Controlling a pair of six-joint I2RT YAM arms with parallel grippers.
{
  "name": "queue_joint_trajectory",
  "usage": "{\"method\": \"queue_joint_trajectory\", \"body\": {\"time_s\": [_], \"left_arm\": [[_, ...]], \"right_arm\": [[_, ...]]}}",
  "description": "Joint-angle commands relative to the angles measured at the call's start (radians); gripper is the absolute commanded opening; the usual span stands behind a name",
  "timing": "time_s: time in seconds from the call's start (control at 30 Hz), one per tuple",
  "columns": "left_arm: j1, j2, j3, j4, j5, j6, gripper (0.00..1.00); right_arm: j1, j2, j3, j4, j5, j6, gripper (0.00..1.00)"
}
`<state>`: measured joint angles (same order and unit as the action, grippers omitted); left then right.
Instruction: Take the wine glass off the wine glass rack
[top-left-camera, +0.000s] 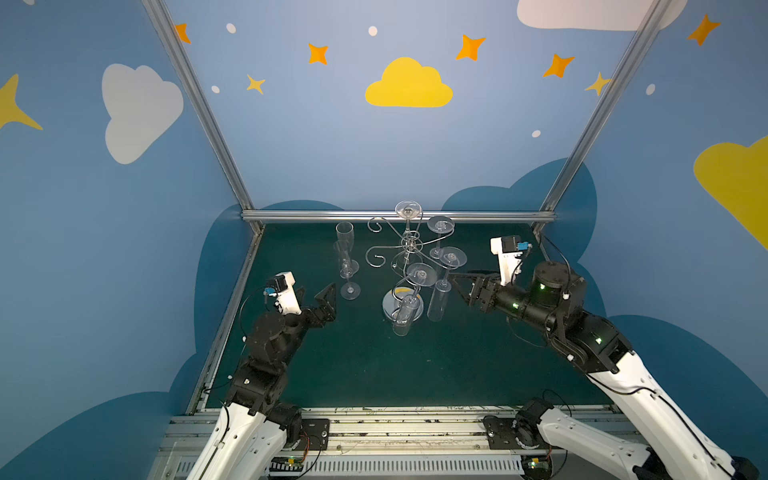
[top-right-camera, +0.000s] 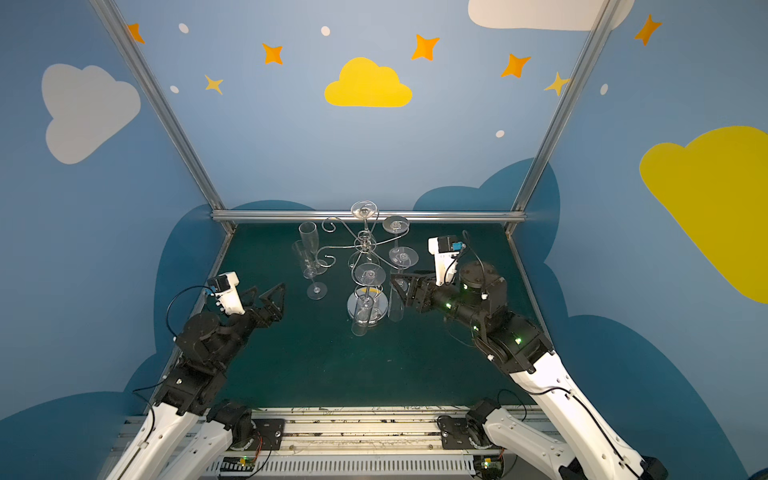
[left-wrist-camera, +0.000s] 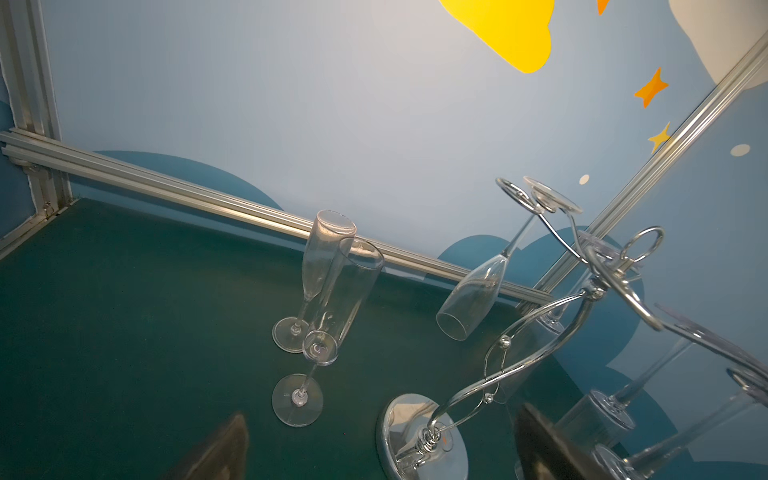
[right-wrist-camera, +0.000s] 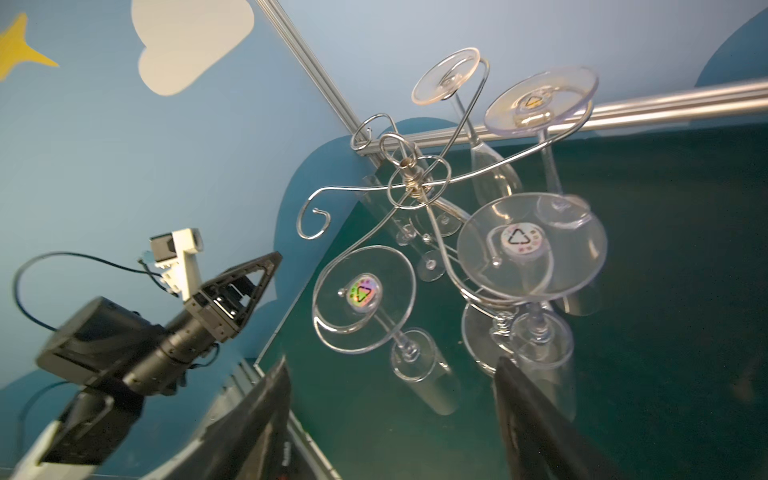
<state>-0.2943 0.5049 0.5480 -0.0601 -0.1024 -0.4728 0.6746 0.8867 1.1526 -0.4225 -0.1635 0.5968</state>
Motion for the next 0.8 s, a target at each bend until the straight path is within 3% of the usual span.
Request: {"method": "queue_joint_trajectory", "body": {"time_s": [0.0,0.2,0.77], "left_arm": [[0.003,-0.011,-0.017,-0.015,0.017,-0.028,0.98],[0.004,0.0,-0.011,-0.038,0.032,-0.033,0.98],[0.003,-0.067,-0.044,-0.076,0.036,-0.078,0.99]], "right_arm": [[-0.006,-0.017,-0.052,0.128,-0.071,0.222,0.75],[-0.006,0.029,-0.11,0.239,-0.146,0.396,0.72],[-0.007,0.088,-0.242,0.453,-0.163,0.576,0.49]]}}
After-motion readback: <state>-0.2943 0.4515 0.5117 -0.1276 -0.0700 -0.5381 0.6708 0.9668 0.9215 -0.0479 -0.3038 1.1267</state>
